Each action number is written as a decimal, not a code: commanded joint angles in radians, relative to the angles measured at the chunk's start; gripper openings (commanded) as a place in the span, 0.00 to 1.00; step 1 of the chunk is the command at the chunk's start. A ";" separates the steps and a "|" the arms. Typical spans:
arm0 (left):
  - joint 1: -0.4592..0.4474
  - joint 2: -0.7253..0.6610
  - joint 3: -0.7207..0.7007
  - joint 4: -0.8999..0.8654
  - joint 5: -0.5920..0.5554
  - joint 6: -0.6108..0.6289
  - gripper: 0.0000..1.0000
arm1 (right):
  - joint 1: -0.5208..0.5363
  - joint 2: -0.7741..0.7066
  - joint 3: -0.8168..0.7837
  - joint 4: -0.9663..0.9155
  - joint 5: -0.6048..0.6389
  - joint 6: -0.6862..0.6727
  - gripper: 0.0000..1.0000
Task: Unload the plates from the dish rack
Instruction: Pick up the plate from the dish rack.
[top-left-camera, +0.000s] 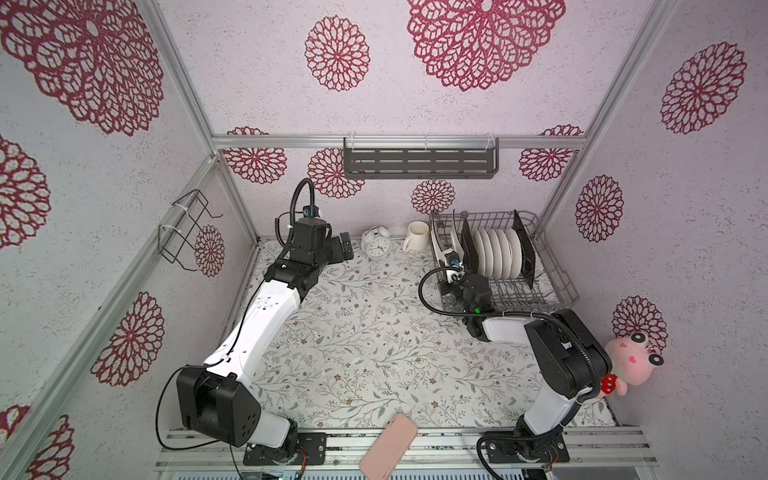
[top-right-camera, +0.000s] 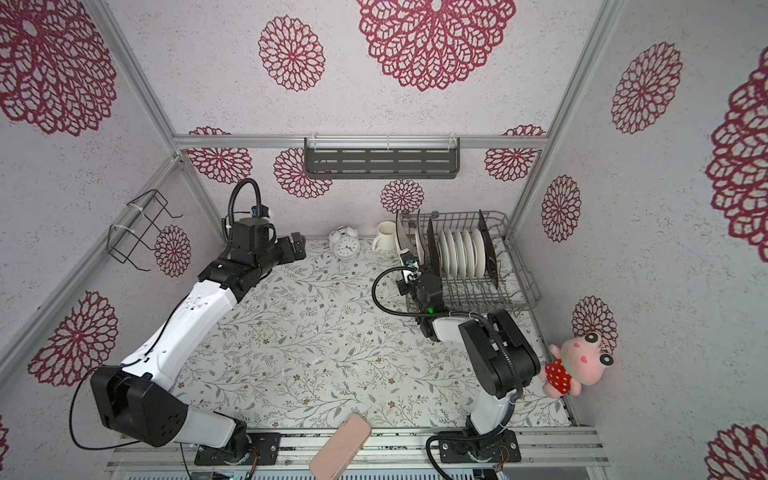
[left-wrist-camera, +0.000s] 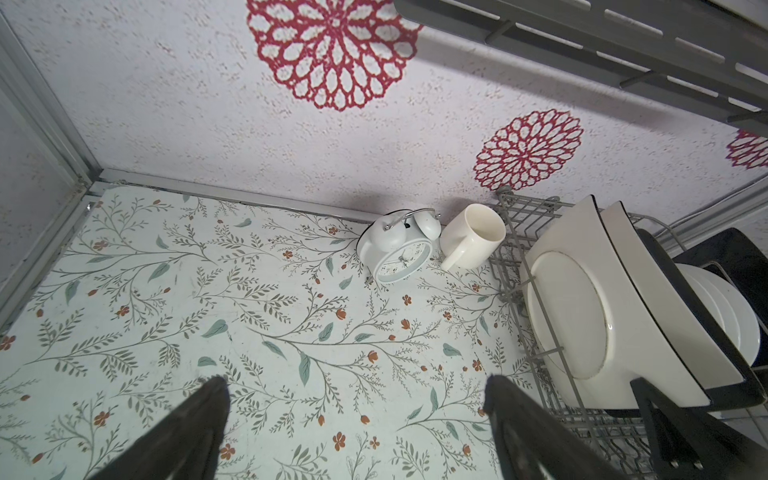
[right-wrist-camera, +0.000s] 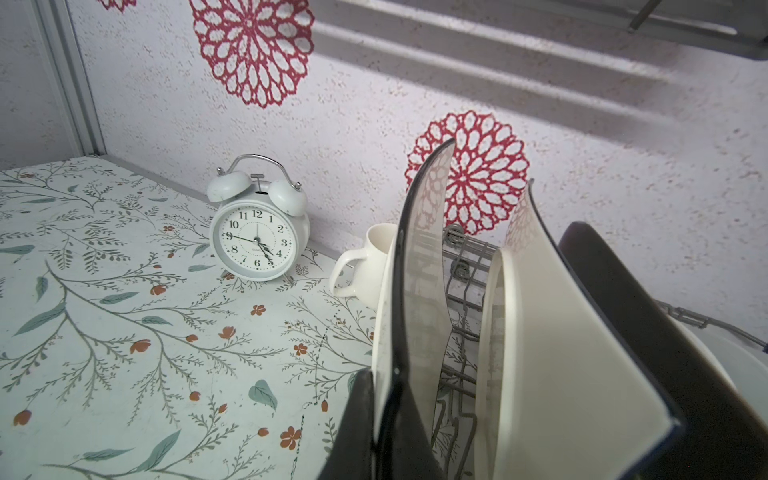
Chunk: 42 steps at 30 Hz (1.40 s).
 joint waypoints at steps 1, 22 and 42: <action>0.008 0.009 -0.018 0.023 0.010 -0.015 0.98 | 0.025 -0.108 0.030 0.166 -0.111 -0.042 0.00; 0.013 -0.007 -0.087 0.055 0.021 -0.038 0.98 | 0.012 -0.120 0.085 0.246 -0.020 0.061 0.00; 0.015 0.005 -0.098 0.077 0.043 -0.057 0.99 | -0.065 -0.158 0.110 0.330 -0.104 0.213 0.00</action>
